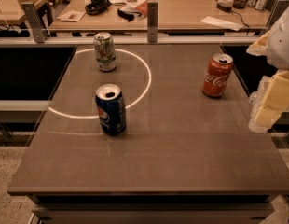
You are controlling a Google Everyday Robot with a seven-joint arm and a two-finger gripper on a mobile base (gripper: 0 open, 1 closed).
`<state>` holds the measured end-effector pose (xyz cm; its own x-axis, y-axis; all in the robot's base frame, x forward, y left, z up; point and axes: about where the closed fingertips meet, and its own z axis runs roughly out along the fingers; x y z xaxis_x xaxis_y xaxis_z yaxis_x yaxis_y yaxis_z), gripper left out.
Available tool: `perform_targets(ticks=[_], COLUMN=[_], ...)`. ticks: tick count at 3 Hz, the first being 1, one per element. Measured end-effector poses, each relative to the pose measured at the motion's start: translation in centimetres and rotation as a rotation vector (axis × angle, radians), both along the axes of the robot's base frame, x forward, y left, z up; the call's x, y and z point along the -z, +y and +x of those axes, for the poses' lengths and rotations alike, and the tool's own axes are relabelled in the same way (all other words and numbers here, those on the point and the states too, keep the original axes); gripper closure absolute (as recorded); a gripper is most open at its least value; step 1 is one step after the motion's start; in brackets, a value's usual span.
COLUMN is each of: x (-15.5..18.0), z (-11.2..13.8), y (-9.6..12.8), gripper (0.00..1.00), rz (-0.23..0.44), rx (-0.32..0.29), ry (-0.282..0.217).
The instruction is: Pick 7up can
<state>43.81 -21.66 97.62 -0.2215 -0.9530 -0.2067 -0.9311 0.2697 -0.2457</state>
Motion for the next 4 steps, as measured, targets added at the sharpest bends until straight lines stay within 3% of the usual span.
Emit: perform_targets(ticks=[2,4], x=[-0.4,-0.5], z=[0.5,4.7], y=[0.3,2.4], gripper=[0.0,0.0], rz=[0.022,0.185], rx=[-0.003,0.064], ry=[-0.011,-0.01])
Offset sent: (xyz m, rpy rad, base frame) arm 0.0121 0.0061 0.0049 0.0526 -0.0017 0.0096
